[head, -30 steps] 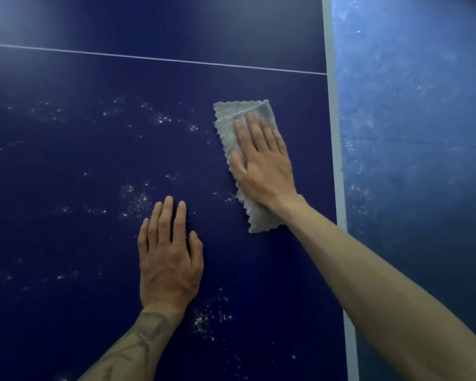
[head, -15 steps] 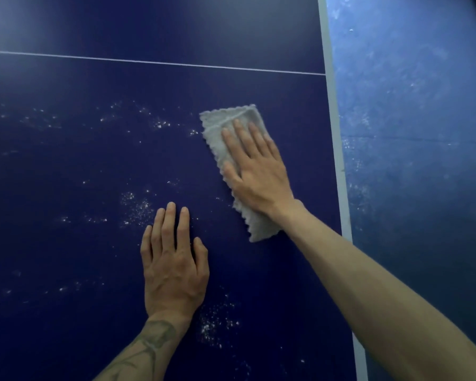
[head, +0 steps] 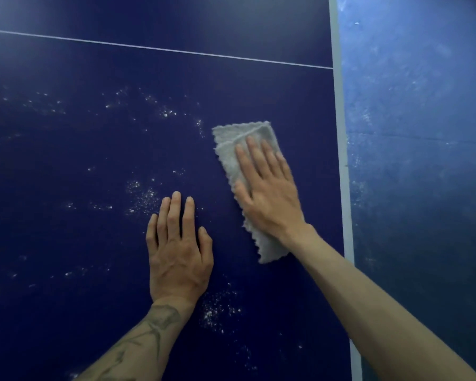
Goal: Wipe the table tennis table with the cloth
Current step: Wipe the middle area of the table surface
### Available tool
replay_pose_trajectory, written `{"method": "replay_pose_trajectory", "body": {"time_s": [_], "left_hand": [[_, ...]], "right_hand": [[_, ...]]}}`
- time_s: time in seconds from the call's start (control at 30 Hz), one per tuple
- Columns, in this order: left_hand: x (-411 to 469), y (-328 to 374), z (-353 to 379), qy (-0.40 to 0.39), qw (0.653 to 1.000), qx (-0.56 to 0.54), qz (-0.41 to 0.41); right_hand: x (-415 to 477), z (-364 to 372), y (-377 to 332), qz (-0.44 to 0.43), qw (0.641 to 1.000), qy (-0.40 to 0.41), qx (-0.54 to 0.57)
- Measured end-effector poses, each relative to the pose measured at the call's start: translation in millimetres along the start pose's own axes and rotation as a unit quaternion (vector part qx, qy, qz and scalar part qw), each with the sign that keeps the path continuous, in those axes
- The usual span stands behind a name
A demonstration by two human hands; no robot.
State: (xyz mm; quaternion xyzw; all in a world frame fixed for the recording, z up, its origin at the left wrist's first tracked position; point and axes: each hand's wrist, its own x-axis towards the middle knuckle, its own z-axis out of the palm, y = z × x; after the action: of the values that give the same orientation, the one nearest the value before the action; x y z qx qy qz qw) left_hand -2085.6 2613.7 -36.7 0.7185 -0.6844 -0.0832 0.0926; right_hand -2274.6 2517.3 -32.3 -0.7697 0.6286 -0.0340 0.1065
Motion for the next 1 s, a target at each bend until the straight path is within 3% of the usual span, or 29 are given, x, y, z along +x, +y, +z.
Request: {"method": "replay_pose_trajectory", "body": {"time_s": [0.13,0.23,0.3,0.37,0.47,0.53,0.63,0.73,0.8,0.9,1.0], "left_hand": [[0,0,-1,-0.009,1.0,-0.004,-0.004],[0,1,-2,-0.015,1.0,-0.003,-0.004],[0,2,-2,-0.015,1.0,0.0,-0.004],[0,2,-1,-0.012,1.0,0.0,-0.001],[0,1,-2,-0.007,1.0,-0.001,-0.002],[1,1,-3,-0.007,1.0,-0.005,-0.005],[0,1,-1,-0.007,1.0,-0.001,-0.005],[1,1,-2,-0.006,1.0,0.002,-0.001],[1,1,-2,-0.002,1.0,0.001,-0.001],[1,1,-1,0.004,1.0,-0.004,0.004],[1,1,-3,0.005,1.0,-0.004,0.002]], "right_hand": [[-3,-17,57,0.181,0.983,0.007,0.018],[25,-15,37,0.233,0.971,0.038,0.03],[35,-7,7,0.186,0.982,0.036,0.027],[20,4,-21,0.087,0.996,0.022,0.013],[-22,10,-16,-0.013,1.0,0.002,-0.002],[-40,3,19,0.036,0.999,-0.003,-0.009],[-40,-12,57,0.183,0.983,-0.002,0.012],[-14,-13,35,0.239,0.97,0.033,0.029],[-4,-3,6,0.196,0.98,0.036,0.024],[-29,13,-31,0.053,0.998,0.02,0.011],[-66,13,-3,0.006,1.0,0.012,0.001]]}}
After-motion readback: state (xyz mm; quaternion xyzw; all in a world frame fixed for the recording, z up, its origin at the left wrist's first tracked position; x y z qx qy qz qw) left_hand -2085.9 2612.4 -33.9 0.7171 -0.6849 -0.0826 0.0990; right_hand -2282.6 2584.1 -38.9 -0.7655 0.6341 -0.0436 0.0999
